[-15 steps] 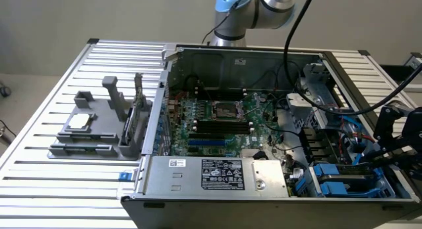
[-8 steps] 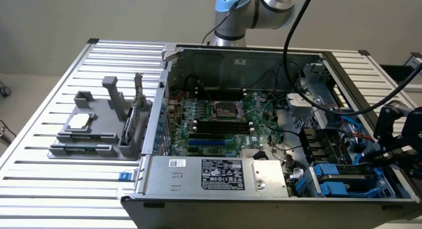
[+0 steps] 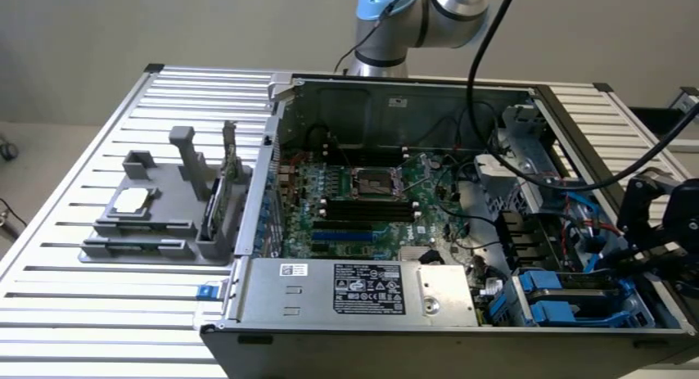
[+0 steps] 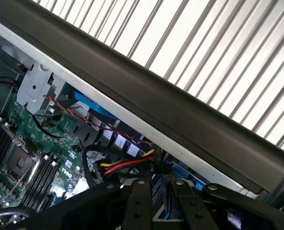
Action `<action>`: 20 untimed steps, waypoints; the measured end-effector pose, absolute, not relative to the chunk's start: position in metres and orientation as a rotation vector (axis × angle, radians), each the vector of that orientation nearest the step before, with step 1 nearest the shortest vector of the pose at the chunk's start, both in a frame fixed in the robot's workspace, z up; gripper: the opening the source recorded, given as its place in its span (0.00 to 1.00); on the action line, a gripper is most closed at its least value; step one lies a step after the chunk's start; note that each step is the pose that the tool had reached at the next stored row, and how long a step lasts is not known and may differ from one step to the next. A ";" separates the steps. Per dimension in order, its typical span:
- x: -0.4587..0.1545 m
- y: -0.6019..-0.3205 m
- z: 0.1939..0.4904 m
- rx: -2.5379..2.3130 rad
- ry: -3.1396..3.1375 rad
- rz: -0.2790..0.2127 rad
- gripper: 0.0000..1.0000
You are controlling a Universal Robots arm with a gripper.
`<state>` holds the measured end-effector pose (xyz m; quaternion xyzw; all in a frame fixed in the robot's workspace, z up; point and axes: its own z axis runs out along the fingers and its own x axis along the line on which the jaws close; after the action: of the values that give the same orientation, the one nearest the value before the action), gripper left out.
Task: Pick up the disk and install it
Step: 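Insert the first disk wire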
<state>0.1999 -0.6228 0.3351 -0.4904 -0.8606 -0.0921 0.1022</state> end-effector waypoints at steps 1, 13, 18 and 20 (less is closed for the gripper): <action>0.200 -0.623 0.335 -1.450 -2.540 -0.272 0.23; 0.197 -0.623 0.335 -1.465 -2.532 -0.277 0.14; 0.195 -0.623 0.335 -1.470 -2.530 -0.278 0.11; 0.194 -0.623 0.337 -1.472 -2.529 -0.278 0.11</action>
<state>0.1939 -0.6227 0.3366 -0.4983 -0.8559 -0.0942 0.1011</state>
